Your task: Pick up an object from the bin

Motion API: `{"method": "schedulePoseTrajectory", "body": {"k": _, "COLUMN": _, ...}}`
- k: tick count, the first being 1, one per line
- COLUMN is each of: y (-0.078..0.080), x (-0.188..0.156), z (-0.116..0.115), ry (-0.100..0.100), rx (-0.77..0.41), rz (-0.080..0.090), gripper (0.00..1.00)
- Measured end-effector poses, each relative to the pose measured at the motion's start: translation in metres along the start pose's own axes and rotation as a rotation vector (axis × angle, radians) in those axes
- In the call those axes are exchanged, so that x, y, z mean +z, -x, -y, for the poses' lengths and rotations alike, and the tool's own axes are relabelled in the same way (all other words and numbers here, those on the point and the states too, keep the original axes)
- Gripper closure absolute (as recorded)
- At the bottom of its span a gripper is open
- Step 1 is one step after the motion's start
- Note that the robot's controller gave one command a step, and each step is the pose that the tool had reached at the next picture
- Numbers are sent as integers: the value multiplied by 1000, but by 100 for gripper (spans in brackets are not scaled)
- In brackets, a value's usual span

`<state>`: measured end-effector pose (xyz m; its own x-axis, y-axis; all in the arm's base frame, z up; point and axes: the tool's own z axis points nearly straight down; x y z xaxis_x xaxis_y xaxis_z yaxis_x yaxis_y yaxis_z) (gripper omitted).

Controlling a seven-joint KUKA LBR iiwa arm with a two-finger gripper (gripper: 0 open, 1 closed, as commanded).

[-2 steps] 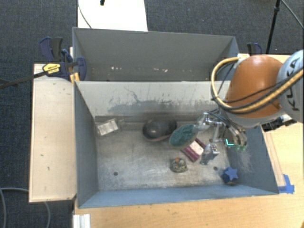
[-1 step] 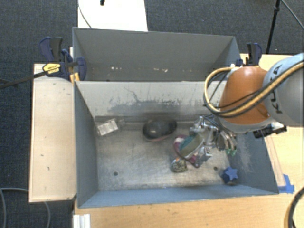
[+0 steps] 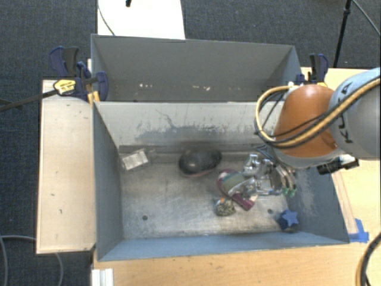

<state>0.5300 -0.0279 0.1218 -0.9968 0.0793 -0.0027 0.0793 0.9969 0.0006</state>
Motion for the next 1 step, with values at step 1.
{"method": "schedulePoseTrajectory", "body": {"k": 1, "y": -10, "x": -139, "z": -6, "ry": -1, "rx": -324, "rz": 7, "gripper": 100}}
